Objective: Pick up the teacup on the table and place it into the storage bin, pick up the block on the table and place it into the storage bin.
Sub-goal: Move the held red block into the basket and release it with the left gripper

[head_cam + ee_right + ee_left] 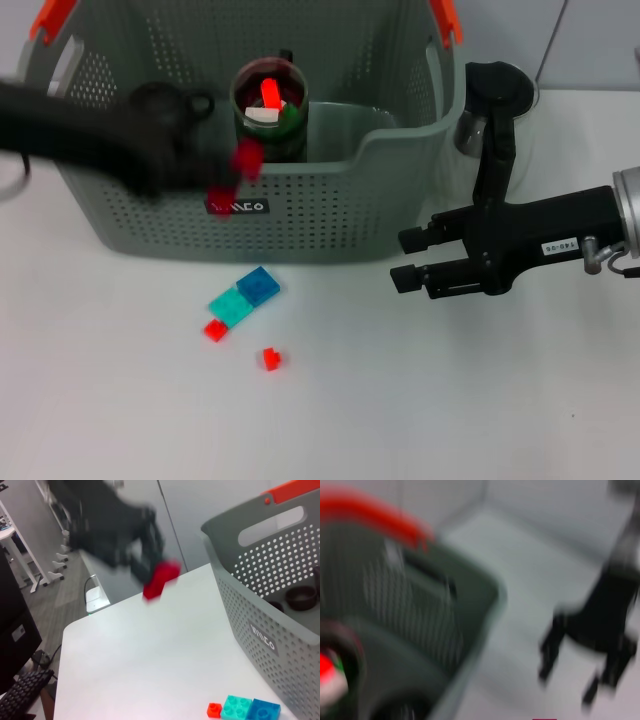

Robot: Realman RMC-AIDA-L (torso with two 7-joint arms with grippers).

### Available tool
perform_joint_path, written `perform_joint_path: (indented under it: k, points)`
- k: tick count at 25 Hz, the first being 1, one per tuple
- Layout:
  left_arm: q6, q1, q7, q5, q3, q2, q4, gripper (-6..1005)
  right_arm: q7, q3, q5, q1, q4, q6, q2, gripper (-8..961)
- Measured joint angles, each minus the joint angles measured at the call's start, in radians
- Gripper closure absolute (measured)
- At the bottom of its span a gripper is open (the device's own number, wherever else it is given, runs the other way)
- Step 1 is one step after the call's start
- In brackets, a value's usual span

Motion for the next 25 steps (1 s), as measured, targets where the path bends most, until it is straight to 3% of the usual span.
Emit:
perform_joint_path:
  k: [4, 11, 16, 18, 25]
  points:
    - [-0.092, -0.008, -0.02, -0.129, -0.059, 0.013, -0.05, 816, 0.0, 0.001, 0.0, -0.001, -0.001, -0.001, -0.001, 344]
    - [-0.355, -0.075, -0.034, -0.137, 0.001, 0.021, -0.193, 815, 0.0, 0.002, 0.001, 0.0, -0.001, -0.002, -0.001, 343]
    - [-0.576, -0.123, -0.01, -0.111, 0.123, 0.068, -0.382, 814, 0.0, 0.002, 0.003, 0.003, -0.002, -0.002, -0.002, 343]
    - [-0.659, -0.136, -0.005, -0.082, 0.174, 0.076, -0.434, 814, 0.0, 0.002, 0.003, 0.004, -0.002, -0.002, -0.002, 344]
    - [-0.887, -0.166, 0.025, 0.04, 0.308, 0.065, -0.555, 812, 0.0, 0.002, 0.004, 0.01, -0.001, -0.002, -0.002, 344]
